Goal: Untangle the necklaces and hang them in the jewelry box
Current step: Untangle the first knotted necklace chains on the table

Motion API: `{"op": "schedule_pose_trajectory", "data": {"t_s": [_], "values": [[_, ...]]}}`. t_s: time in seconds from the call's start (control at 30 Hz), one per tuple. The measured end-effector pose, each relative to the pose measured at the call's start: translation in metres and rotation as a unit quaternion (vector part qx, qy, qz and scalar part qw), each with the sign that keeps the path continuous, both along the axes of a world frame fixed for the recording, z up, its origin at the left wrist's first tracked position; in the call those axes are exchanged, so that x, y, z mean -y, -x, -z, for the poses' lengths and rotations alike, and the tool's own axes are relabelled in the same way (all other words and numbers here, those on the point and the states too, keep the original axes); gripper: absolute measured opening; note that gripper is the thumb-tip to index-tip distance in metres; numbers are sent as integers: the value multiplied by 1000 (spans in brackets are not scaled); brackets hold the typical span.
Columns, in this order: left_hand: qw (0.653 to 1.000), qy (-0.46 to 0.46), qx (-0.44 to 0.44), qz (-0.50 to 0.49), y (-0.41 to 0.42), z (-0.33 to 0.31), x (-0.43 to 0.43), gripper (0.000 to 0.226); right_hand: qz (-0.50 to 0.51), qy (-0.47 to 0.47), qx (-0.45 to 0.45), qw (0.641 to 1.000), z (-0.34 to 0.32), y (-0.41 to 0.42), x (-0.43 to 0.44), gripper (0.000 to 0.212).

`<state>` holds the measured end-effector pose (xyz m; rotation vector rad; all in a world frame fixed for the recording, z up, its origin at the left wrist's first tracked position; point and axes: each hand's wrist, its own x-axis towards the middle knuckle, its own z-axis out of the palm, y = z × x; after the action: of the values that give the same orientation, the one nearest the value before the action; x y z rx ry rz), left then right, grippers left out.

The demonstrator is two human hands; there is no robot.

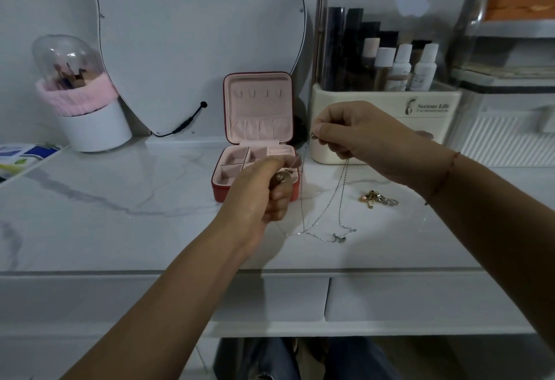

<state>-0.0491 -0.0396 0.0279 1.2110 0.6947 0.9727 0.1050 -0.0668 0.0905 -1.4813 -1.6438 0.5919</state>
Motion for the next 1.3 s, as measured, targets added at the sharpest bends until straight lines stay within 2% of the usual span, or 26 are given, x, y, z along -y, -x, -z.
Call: {"op": "schedule_pose_trajectory", "data": {"t_s": [0.4,0.53,0.63,0.87,0.93,1.03,1.17,1.23,1.3], "values": [[996,-74,-51,12,7,-1,2,32,16,10,13,1000,-5,-1,4,13],[996,-68,-57,-20,7,-1,-2,23,16,23,8,1000,-3,-5,4,14],[997,-61,-36,-23,7,-1,-6,16,15,25,0,1000,-3,-6,4,14],[999,-41,0,-26,6,-8,-8,16,18,23,-7,1000,-1,-7,2,16],[999,-15,33,-6,6,-12,-7,20,0,24,-49,999,1,-8,2,17],[996,22,73,40,7,-17,-6,19,-56,36,-158,985,3,-8,3,22],[998,1,32,53,11,-16,-9,16,-90,64,-287,952,2,-10,3,28],[999,-9,9,49,15,-14,-13,14,-84,57,-315,944,1,-16,1,26],[999,-14,-11,40,22,-12,-18,11,-58,34,-296,953,-1,-25,0,26]]}}
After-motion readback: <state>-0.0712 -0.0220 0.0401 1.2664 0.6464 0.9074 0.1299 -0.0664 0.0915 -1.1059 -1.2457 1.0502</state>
